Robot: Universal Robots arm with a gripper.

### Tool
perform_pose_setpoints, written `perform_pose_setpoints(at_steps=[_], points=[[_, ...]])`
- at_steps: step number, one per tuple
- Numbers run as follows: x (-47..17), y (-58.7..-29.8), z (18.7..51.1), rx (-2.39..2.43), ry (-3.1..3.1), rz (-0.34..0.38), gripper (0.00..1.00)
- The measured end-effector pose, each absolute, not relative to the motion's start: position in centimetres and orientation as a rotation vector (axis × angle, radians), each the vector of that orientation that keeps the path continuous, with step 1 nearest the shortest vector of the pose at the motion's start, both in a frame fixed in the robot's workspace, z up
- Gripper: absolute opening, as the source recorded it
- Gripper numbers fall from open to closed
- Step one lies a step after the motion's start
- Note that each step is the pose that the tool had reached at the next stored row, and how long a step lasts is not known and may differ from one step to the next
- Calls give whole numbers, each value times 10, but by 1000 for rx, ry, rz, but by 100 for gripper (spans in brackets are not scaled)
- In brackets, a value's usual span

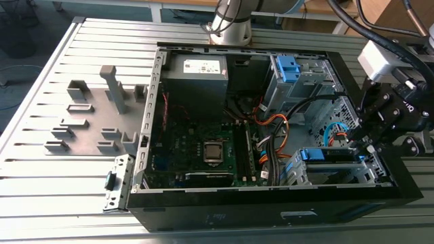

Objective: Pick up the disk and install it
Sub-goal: 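Insert the first disk wire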

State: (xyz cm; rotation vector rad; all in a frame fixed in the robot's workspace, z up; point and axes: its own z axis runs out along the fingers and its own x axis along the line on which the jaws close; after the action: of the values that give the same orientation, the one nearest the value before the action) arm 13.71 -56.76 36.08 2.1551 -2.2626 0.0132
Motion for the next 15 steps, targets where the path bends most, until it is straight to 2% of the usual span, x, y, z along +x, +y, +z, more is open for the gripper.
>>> perform_pose_setpoints(at_steps=[15], points=[[155, -554, 346, 2168, -2243, 6, 35]])
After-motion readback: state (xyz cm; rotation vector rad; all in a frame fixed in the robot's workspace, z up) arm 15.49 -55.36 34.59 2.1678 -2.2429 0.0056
